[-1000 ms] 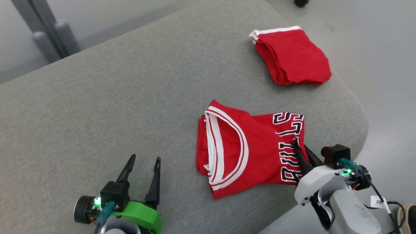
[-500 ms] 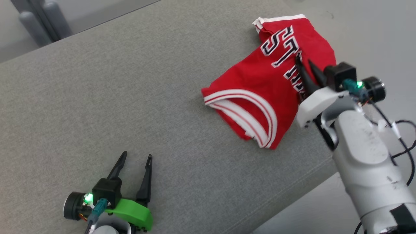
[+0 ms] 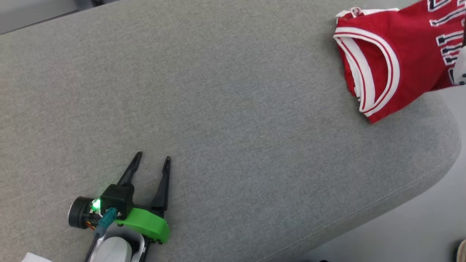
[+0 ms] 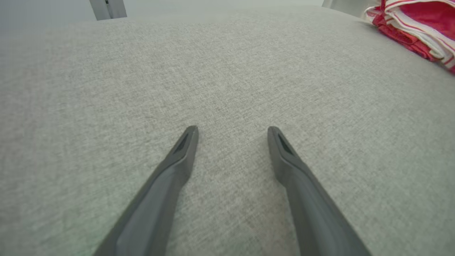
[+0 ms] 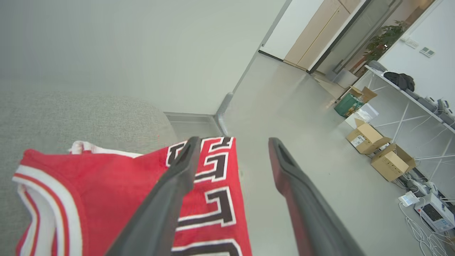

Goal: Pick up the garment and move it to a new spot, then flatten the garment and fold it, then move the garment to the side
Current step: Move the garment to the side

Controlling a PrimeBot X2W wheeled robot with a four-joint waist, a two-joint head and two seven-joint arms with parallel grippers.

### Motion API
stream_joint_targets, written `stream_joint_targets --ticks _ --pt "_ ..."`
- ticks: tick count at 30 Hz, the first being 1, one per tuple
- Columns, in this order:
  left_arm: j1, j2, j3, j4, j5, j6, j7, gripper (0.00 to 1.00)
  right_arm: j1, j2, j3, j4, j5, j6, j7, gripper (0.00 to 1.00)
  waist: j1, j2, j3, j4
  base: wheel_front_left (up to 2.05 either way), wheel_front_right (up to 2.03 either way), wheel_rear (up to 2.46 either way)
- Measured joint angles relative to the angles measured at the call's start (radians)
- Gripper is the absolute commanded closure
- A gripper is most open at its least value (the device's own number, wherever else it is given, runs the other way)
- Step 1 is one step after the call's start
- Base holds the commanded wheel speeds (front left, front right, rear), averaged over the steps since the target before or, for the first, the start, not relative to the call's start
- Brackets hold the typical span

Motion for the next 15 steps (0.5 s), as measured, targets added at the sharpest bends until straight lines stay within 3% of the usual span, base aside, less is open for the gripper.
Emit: stream_joint_targets --ticks 4,7,11,15 --pt "-0.008 0.001 0.011 -0.003 -0.004 -0.002 0.000 0.00 0.007 0.073 -0.095 -0.034 -0.065 0.000 -0.080 0.00 0.0000 0.0000 0.014 0.027 0.00 0.00 0.00" --pt "-0.010 0.001 0.030 0.001 -0.004 -0.003 0.000 0.00 0.033 0.157 -0.102 -0.041 -0.081 0.000 -0.148 0.00 0.0000 0.0000 0.007 0.043 0.00 0.00 0.00" --pt "-0.007 -0.005 0.052 0.006 0.002 -0.003 0.001 0.00 0.051 0.214 -0.051 -0.072 -0.039 0.000 -0.174 0.00 0.0000 0.0000 -0.018 0.048 0.00 0.00 0.00" --pt "0.001 -0.017 0.081 0.007 0.009 -0.003 0.001 0.00 0.107 0.244 0.054 -0.205 0.056 0.000 -0.175 0.00 0.0000 0.0000 -0.043 0.059 0.00 0.00 0.00"
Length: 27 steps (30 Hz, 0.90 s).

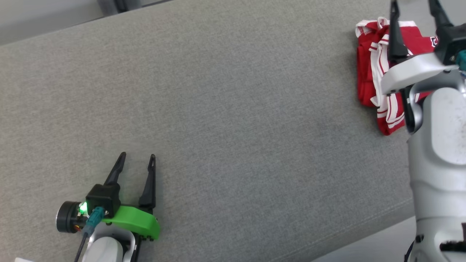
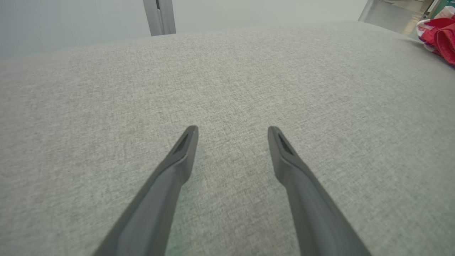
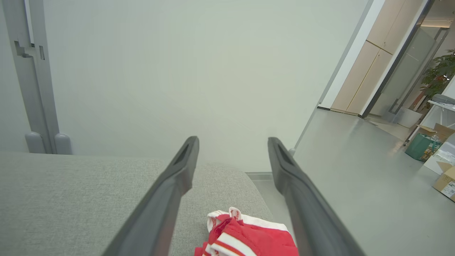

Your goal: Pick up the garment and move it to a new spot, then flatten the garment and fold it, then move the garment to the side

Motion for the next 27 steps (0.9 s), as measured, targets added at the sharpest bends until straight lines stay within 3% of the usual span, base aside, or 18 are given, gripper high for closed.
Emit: stream_joint_targets --ticks 9,16,27 --pt "0.009 -0.028 0.079 0.001 0.019 0.000 0.000 0.00 0.187 0.013 0.186 -0.149 0.221 0.000 0.000 0.00 0.0000 0.0000 -0.050 0.060 0.00 0.00 0.00" --pt "0.034 -0.044 0.124 0.005 0.027 0.006 0.000 0.00 0.341 0.012 0.232 -0.142 0.293 0.000 0.000 0.00 0.0000 0.0000 -0.096 0.126 0.00 0.00 0.00" --pt "0.108 -0.049 0.161 0.004 0.026 0.013 0.000 0.00 0.504 0.012 0.222 -0.106 0.328 0.000 0.000 0.00 0.0000 0.0000 -0.183 0.230 0.00 0.00 0.00"
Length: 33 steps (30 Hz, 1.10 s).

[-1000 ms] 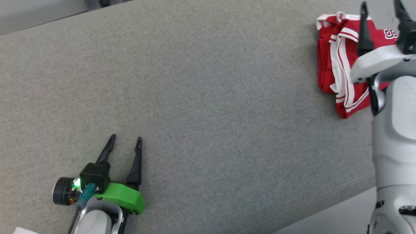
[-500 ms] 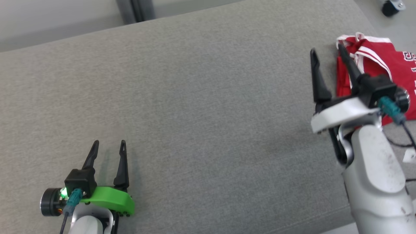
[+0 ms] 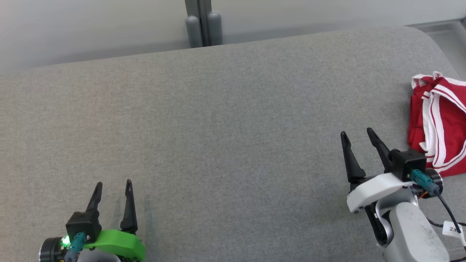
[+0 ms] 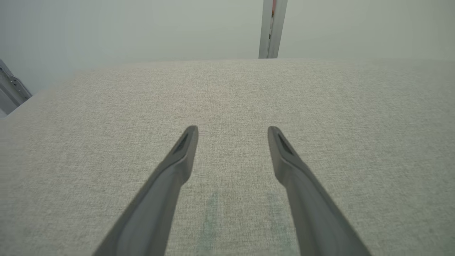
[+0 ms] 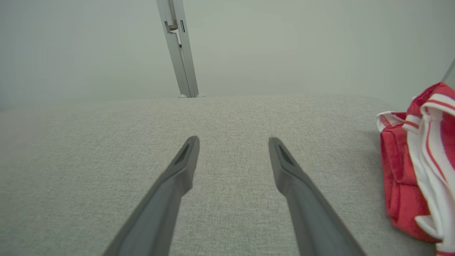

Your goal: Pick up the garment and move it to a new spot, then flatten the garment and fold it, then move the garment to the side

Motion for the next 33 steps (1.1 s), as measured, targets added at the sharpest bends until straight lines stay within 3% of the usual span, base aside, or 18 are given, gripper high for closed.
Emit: stream_joint_targets --ticks 22,23,28,33 --pt "0.120 -0.001 0.005 -0.090 -0.047 0.003 0.000 0.00 0.131 0.000 -0.016 -0.051 0.044 0.000 0.000 0.00 0.0000 0.0000 -0.129 0.051 0.00 0.00 0.00" --pt "0.120 -0.001 0.004 -0.084 -0.053 0.003 0.000 1.00 0.132 0.001 -0.016 -0.049 0.044 0.000 0.000 1.00 0.0000 0.0000 -0.129 0.050 0.00 0.00 0.00" --pt "0.121 -0.010 0.003 -0.039 -0.065 0.003 0.006 1.00 0.164 0.010 -0.015 -0.006 0.049 0.000 0.008 1.00 0.0000 0.0000 -0.130 0.050 0.00 0.00 0.00" --pt "0.120 -0.010 0.009 -0.032 -0.153 0.003 0.035 1.00 0.167 0.011 -0.024 -0.005 0.141 0.000 0.036 1.00 0.0000 0.0000 -0.130 0.050 0.00 0.00 0.00"
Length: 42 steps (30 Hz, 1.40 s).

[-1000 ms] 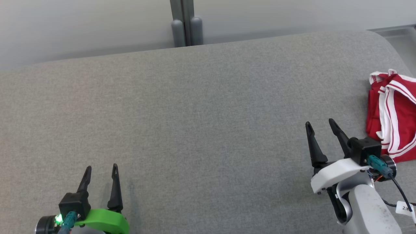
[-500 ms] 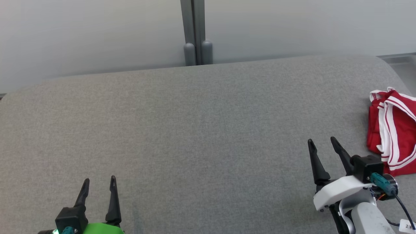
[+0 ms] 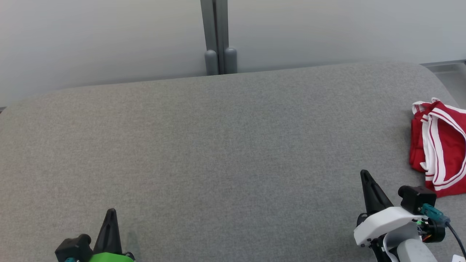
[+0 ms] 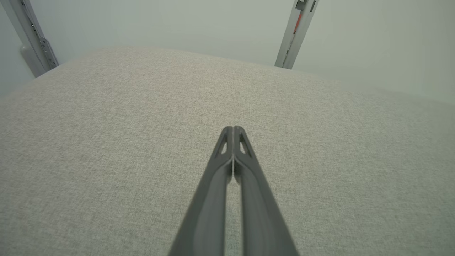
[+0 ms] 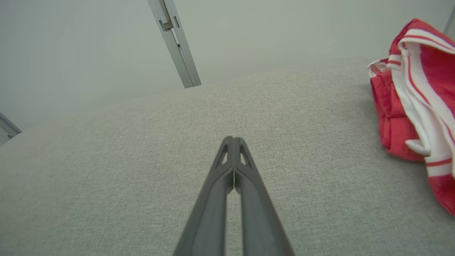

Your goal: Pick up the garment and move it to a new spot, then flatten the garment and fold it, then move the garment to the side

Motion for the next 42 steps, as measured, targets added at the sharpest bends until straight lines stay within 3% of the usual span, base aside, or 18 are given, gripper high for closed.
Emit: stream_joint_targets --ticks 16,42 --pt "-0.020 0.000 0.014 -0.020 -0.289 0.000 0.070 1.00 0.001 -0.001 -0.012 -0.037 0.286 0.000 0.068 1.00 0.0000 0.0000 -0.001 -0.002 0.00 0.00 0.00" --pt "-0.063 0.001 0.034 -0.037 -0.652 -0.005 0.163 1.00 0.007 -0.003 -0.034 -0.078 0.650 0.000 0.160 1.00 0.0000 0.0000 -0.002 -0.005 0.00 0.00 0.00"
